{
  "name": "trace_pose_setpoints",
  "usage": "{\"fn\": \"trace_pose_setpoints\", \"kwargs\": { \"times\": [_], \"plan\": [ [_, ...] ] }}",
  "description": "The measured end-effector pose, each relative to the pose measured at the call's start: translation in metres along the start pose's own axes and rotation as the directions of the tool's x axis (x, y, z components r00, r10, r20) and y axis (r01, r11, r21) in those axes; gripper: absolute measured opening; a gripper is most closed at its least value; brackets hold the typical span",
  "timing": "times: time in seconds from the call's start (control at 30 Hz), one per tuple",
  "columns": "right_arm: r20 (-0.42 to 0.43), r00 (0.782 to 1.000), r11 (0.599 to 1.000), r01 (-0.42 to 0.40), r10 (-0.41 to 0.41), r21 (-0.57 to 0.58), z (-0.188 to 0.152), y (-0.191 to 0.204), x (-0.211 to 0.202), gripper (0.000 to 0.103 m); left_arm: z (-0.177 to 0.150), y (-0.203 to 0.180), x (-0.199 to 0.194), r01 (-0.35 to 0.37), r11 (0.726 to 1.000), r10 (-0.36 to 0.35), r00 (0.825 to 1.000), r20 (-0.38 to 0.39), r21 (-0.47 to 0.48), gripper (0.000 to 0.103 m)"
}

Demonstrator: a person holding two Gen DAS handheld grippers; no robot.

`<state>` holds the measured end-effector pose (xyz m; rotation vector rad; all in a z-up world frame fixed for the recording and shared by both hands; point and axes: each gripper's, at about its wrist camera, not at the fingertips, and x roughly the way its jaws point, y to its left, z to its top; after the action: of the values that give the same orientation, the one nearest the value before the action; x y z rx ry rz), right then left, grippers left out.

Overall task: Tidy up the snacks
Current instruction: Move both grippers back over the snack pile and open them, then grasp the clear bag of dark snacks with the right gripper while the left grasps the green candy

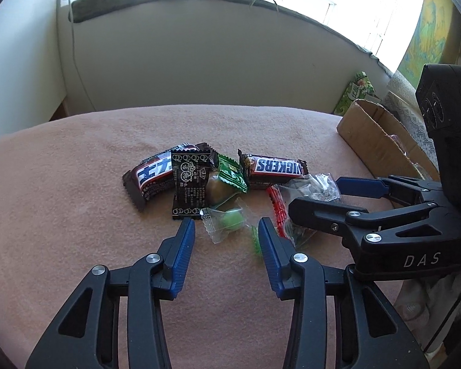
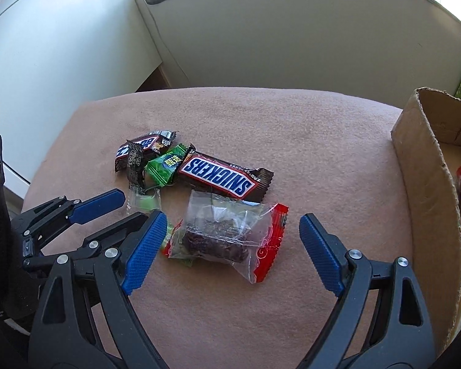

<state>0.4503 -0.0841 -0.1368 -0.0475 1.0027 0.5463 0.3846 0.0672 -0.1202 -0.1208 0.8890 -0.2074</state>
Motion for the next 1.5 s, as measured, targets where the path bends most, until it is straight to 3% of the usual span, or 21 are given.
{"fn": "trace_pose_setpoints", "kwargs": {
  "times": [0.17,0.23,0.37,0.5,0.57,1.07,1.5],
  "plan": [
    [-0.011,1.0,0.999,-0.019,0.02,0.026,-0.001,-0.009,0.003,0.086,0.004,-0.004,0.009,-0.007,1.0,0.007,1.0,-0.016,0.014,0.041],
    [-0.009,1.0,0.999,-0.016,0.017,0.03,-0.001,-0.013,0.001,0.074,0.005,-0.006,0.011,-0.014,1.0,0.014,1.0,-0.017,0.023,0.039],
    [-0.007,1.0,0.999,-0.021,0.021,0.032,-0.003,-0.017,-0.002,0.067,0.007,-0.005,0.012,-0.016,1.0,0.017,1.0,-0.017,0.025,0.038],
    [0.002,1.0,0.999,-0.027,0.027,0.037,-0.005,-0.018,-0.003,0.061,0.006,-0.011,0.015,-0.04,0.998,0.041,0.999,-0.014,0.055,0.018],
    [0.004,1.0,0.999,-0.03,0.03,0.033,-0.006,-0.018,-0.004,0.058,0.006,-0.011,0.016,-0.039,0.998,0.039,0.999,-0.013,0.055,0.016],
    [0.059,0.998,1.0,-0.028,0.027,0.011,-0.015,-0.017,-0.03,0.056,-0.001,-0.009,-0.015,-0.029,0.998,0.027,0.998,0.049,0.047,0.015],
    [0.137,0.99,0.999,-0.031,0.029,0.01,-0.024,-0.024,-0.079,0.056,0.007,-0.035,-0.051,0.034,0.996,-0.043,0.993,0.112,0.079,0.015]
  ]
}}
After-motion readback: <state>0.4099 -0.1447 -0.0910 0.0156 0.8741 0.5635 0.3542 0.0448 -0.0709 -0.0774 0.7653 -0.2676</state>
